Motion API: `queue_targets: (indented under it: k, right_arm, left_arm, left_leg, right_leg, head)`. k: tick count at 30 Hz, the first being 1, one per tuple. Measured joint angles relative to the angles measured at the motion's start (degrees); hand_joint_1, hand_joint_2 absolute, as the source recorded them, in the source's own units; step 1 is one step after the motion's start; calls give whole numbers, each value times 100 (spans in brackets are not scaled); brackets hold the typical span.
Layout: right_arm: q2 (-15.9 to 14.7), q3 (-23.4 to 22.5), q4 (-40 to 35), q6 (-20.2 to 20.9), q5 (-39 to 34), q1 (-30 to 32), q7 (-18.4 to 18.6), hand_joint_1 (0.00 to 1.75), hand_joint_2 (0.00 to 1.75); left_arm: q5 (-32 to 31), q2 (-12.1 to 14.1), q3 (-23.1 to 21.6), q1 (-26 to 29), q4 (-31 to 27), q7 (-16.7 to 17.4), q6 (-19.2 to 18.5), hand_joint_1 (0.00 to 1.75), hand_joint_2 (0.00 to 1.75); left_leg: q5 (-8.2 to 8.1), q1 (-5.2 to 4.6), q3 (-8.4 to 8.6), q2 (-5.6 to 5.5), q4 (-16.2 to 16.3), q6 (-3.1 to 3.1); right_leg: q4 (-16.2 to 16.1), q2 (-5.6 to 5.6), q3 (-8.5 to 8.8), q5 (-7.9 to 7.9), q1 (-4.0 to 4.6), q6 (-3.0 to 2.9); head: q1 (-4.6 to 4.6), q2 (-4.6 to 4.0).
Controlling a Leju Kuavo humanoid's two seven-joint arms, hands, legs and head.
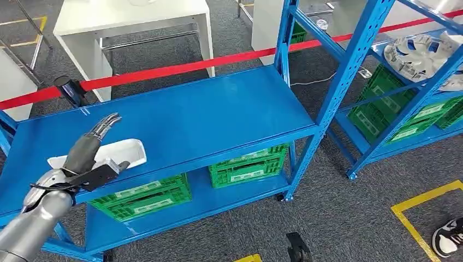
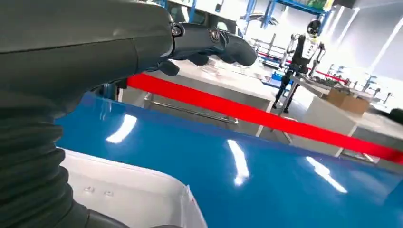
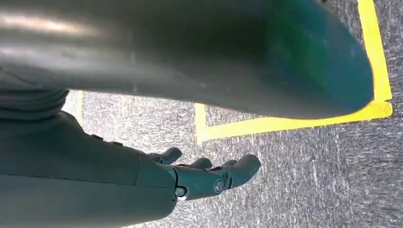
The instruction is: Take the parts from the cabinet and place them on the table.
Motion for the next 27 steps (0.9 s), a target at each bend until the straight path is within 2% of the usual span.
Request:
queue_targets:
  k: [7, 13, 19, 21, 27]
  right_arm:
    - [0, 0, 0, 13, 46, 0, -26, 0, 0]
    - [0, 0, 0, 20, 76, 0, -17, 0, 0]
    - [0, 0, 0, 20, 83, -1, -20, 0, 0]
    - [0, 0, 0, 20, 85, -2, -20, 0, 0]
    - [0, 0, 0, 17, 125, -4, -13, 0, 0]
  left_arm:
    - [-157, 15, -280, -2, 127, 15, 44, 0, 175]
    - [-521, 11, -529, -43, 251, 157, 303, 0, 175]
    - [-1038, -90, -831, -117, 483, 464, 638, 0, 175]
    - [-1263, -149, -981, -180, 638, 657, 738, 0, 175]
    - [-1565, -289, -1246, -313, 1014, 927, 811, 0, 175]
  left_leg:
    - [-5, 0, -1, -1, 0, -4]
    - [-6, 0, -1, 0, 0, -4]
    - [-6, 0, -1, 0, 1, -4]
    - [-6, 0, -2, -1, 1, -4]
    - [-9, -1, -2, 0, 2, -5]
  right_leg:
    - [0, 0, -1, -3, 0, 3]
    - [0, 1, -2, -5, 0, 3]
    - [0, 1, -2, -5, -1, 3]
    - [0, 1, -1, -5, -1, 3]
    - [-1, 2, -3, -5, -1, 3]
  head:
    - [0, 0]
    - [0, 0]
    - [0, 0]
    - [0, 0]
    - [0, 0]
